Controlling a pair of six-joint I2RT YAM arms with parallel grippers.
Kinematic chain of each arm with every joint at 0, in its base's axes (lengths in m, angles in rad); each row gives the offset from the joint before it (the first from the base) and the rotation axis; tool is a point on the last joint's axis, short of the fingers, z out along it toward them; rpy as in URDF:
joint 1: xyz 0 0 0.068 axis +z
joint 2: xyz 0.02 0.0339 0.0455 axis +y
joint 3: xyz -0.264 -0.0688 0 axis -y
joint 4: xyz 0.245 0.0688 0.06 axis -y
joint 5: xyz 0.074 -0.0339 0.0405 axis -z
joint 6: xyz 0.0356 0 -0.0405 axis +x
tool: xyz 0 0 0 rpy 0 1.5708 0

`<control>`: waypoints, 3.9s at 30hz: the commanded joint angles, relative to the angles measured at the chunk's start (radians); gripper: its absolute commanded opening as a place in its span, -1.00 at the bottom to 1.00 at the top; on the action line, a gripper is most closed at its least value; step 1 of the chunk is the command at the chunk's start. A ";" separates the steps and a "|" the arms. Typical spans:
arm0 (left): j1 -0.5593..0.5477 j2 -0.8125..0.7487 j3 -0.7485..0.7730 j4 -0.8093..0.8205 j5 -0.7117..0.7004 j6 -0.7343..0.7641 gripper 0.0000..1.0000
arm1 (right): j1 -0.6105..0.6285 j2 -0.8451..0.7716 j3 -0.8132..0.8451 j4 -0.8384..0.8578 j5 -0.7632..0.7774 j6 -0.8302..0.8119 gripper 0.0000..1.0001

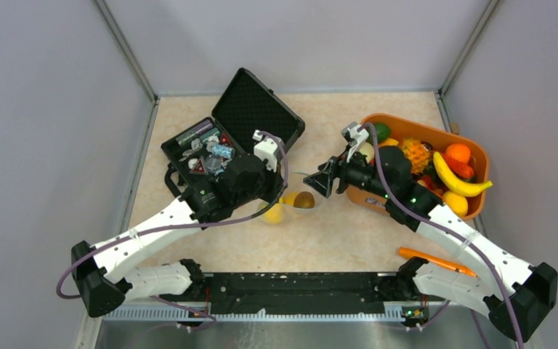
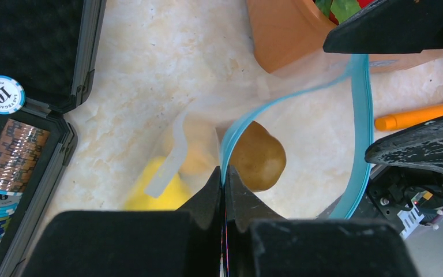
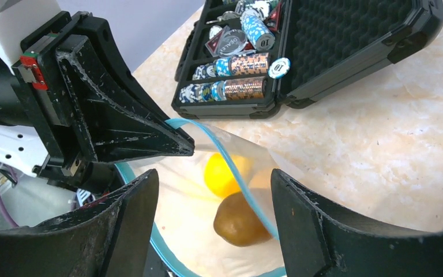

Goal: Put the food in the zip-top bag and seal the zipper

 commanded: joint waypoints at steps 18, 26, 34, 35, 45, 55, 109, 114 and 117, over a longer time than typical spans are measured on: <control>0.017 0.112 0.224 -0.154 0.103 0.042 -1.00 | 0.001 -0.175 0.162 -0.416 0.857 0.024 0.39; 0.013 0.108 0.232 -0.138 0.121 0.032 -1.00 | -0.283 -0.149 0.211 -0.578 0.720 0.031 0.38; 0.010 0.177 0.228 -0.230 0.085 0.013 -1.00 | -0.456 -0.064 0.177 -0.625 0.471 0.033 0.59; 0.010 0.160 0.219 -0.233 0.010 -0.023 -1.00 | -0.461 -0.068 0.177 -0.619 0.493 0.035 0.60; 0.056 0.074 0.088 -0.035 0.148 0.007 -1.00 | -0.581 0.076 0.273 -0.462 0.316 0.041 0.58; 0.056 0.063 0.092 -0.060 0.156 -0.014 -1.00 | -0.583 0.320 0.327 -0.236 0.341 0.220 0.57; 0.055 0.025 0.054 -0.006 0.195 0.002 -1.00 | -0.646 0.133 0.129 -0.166 0.253 0.052 -0.22; 0.056 0.031 0.071 -0.010 0.185 -0.001 -1.00 | -0.645 0.060 0.130 -0.182 0.224 0.081 -0.22; 0.056 0.026 0.071 0.003 0.181 -0.009 -1.00 | -0.645 0.024 0.149 -0.160 0.141 0.110 -0.22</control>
